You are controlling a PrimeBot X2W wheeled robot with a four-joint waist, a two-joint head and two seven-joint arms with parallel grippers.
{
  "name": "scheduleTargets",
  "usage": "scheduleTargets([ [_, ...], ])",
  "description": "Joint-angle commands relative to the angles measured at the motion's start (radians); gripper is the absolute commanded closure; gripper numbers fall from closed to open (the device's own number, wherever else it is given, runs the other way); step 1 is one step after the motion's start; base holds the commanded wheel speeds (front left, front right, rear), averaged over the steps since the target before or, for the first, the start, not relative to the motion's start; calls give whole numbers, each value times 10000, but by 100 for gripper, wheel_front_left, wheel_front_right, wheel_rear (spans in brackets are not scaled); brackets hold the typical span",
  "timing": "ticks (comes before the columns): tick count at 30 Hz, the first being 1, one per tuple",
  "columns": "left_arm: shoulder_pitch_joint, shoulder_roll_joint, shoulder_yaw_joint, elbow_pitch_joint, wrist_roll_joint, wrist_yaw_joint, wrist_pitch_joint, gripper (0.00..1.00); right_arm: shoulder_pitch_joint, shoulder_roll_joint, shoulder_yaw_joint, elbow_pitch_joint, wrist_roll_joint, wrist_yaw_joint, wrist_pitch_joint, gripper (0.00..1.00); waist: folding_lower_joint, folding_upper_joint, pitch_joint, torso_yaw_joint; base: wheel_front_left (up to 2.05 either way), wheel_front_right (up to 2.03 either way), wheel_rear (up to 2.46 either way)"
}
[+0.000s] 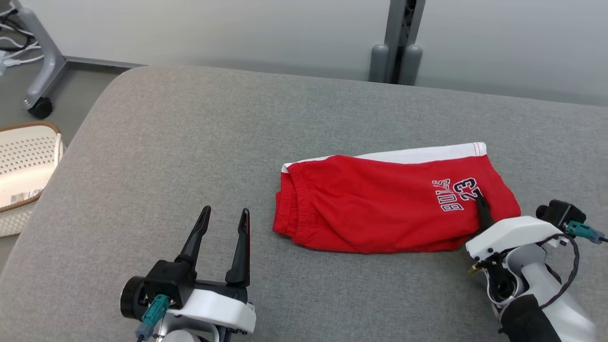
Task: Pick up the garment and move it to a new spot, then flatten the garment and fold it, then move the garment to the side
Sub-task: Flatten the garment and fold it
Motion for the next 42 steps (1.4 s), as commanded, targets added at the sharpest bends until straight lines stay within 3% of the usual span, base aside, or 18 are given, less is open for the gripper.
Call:
scheduleTargets([
  [1, 56, 34, 64, 10, 41, -36, -16, 0, 154, -78, -49, 65, -109, 2, -81, 100, 0, 0, -153, -177, 0, 0, 0],
  [15, 458, 35, 288, 127, 141, -215, -16, 0, 401, -64, -931, 1076, -680, 2, -653, 100, 0, 0, -858, -855, 0, 0, 0],
  [27, 489, 34, 201, 166, 56, -258, -16, 0, -170, 64, -581, -97, -2494, 2, -709, 100, 0, 0, -958, -608, 0, 0, 0],
  [42, 422, 32, 169, 129, -354, -205, -16, 0, 852, 58, 2933, -2670, -1602, 2, -81, 100, 0, 0, -811, 163, 0, 0, 0],
])
